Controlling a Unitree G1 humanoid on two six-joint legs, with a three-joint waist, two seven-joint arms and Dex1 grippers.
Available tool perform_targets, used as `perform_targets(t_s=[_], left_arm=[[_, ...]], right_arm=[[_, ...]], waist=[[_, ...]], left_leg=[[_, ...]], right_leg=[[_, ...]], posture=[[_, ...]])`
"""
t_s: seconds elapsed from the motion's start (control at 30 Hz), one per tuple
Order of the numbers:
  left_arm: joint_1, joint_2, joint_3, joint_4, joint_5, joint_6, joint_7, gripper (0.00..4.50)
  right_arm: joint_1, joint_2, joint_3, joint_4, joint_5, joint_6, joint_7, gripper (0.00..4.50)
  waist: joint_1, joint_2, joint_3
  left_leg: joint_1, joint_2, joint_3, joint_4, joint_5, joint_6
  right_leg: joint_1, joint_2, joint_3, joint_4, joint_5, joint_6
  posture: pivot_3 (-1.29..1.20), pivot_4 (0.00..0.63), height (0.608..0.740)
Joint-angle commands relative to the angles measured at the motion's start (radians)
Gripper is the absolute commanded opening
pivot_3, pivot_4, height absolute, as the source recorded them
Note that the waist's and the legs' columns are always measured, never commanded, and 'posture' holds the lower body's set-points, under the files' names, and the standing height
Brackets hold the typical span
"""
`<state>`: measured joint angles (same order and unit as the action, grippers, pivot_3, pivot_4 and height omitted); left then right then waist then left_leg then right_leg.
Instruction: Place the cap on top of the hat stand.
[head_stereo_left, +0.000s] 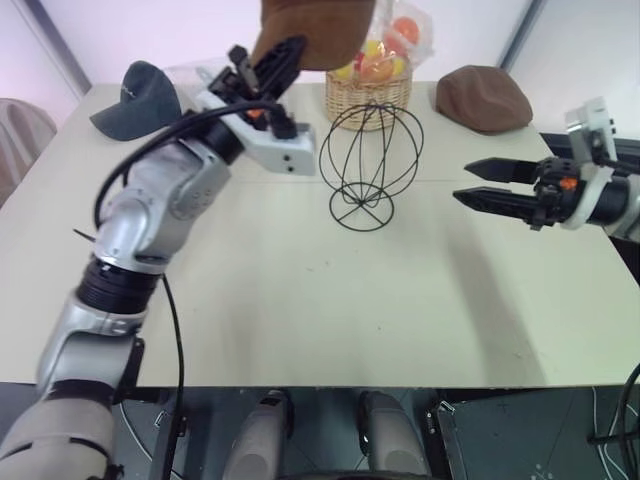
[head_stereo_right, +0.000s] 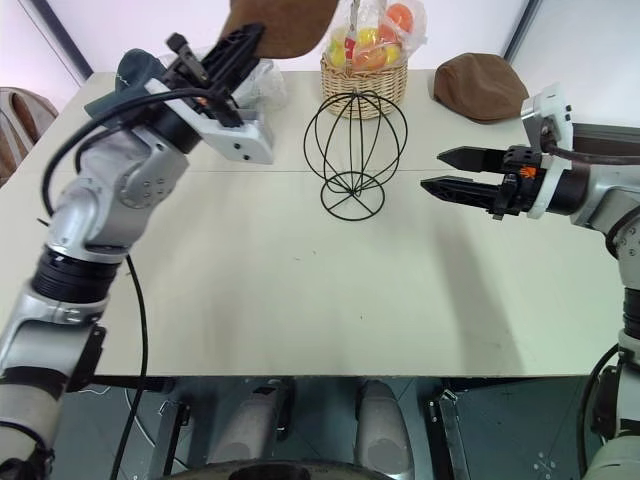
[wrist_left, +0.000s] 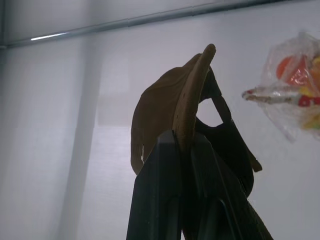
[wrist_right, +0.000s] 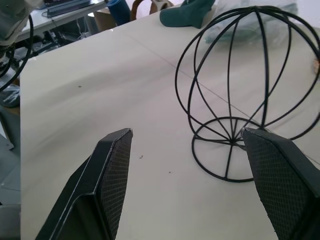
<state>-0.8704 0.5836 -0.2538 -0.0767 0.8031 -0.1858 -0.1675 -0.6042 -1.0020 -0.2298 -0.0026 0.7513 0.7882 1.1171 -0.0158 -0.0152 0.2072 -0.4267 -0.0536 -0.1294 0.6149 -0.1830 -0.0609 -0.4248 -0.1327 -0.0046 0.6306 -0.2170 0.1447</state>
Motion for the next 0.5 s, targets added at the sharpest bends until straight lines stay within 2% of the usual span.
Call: perform_targets(t_s=[0.03,0.17,0.5], left_arm=[[0.006,-0.039,-0.011,-0.037,0.026,0.037,-0.021,0.01],[0.05,-0.115,-0.07,-0.05,0.057,0.054,-0.053,0.01],[0.059,-0.2,-0.157,-0.018,0.1,0.022,-0.072,0.01]], right_arm=[[-0.031,-0.025,-0.069,-0.006,0.025,-0.002,0.009,3.56],[-0.016,-0.033,-0.104,-0.016,0.037,0.015,0.01,3.56],[0.036,-0.041,-0.201,-0.029,0.065,0.051,0.004,3.56]], waist=[[0.0,0.0,0.0],[0.003,0.0,0.0],[0.004,0.0,0.0]], left_leg=[[0.0,0.0,0.0,0.0,0.0,0.0],[0.0,0.0,0.0,0.0,0.0,0.0],[0.0,0.0,0.0,0.0,0.0,0.0]], right_leg=[[0.0,0.0,0.0,0.0,0.0,0.0],[0.001,0.0,0.0,0.0,0.0,0.001],[0.001,0.0,0.0,-0.001,0.001,0.0]], posture=[[0.0,0.15,0.74],[0.0,0.15,0.74],[0.0,0.15,0.74]])
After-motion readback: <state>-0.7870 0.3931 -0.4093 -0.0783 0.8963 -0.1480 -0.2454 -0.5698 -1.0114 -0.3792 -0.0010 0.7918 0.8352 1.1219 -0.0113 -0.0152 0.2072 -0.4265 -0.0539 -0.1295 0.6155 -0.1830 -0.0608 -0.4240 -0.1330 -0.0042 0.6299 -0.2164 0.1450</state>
